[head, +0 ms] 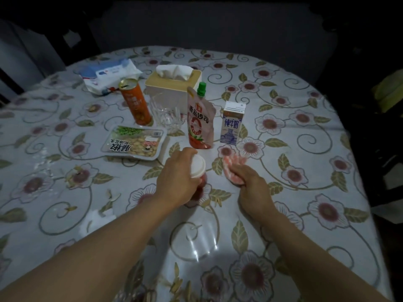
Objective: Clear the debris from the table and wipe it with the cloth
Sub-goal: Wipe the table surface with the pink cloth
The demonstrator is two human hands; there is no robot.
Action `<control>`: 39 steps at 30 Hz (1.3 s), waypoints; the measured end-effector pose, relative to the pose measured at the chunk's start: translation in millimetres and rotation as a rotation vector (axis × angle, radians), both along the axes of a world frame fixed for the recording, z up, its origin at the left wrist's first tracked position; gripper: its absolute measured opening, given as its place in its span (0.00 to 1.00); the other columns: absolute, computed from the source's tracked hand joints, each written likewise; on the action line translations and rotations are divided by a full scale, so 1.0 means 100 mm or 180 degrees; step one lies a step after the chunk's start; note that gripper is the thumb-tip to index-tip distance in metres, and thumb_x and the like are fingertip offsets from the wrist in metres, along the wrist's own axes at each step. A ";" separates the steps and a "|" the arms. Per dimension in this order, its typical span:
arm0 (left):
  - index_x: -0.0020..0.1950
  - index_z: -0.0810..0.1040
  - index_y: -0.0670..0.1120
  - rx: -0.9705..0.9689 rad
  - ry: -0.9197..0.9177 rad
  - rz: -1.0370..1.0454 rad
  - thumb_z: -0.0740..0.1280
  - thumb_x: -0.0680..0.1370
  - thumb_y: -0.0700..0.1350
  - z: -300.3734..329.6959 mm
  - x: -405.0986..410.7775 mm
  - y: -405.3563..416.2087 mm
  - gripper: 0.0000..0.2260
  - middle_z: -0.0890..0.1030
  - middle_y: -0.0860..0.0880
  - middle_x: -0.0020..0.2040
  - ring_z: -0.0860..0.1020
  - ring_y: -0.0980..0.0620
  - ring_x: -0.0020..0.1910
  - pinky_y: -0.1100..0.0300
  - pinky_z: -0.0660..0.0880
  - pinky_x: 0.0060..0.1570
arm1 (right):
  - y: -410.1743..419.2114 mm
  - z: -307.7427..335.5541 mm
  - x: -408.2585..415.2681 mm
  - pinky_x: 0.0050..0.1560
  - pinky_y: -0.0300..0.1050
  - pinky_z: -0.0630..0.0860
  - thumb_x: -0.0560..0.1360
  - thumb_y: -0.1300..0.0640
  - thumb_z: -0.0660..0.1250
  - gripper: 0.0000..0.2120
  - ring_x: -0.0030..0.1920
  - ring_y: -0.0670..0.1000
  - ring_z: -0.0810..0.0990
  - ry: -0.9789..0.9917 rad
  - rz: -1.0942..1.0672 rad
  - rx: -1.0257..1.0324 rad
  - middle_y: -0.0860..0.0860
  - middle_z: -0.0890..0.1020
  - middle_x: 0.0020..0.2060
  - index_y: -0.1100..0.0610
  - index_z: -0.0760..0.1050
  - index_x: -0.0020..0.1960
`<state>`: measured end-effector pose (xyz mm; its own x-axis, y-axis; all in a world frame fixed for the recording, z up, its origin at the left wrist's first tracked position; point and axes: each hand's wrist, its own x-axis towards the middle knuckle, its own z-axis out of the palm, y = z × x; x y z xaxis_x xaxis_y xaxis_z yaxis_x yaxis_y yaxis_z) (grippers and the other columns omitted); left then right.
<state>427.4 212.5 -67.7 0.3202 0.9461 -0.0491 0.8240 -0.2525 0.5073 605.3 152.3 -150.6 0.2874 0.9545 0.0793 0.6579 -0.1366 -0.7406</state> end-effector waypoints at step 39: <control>0.61 0.70 0.47 -0.0474 0.0273 -0.0025 0.63 0.72 0.35 -0.31 -0.83 0.25 0.18 0.78 0.43 0.59 0.77 0.42 0.57 0.48 0.76 0.53 | -0.76 0.53 -1.20 0.50 0.27 0.71 0.72 0.50 0.63 0.10 0.49 0.32 0.77 0.0441 0.0880 0.0211 0.36 0.82 0.44 0.48 0.81 0.49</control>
<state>344.5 237.6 -98.8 0.3162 0.9238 -0.2161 0.8641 -0.1865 0.4675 485.8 76.3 -97.2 0.0302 0.9920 0.1223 0.5557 0.0850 -0.8270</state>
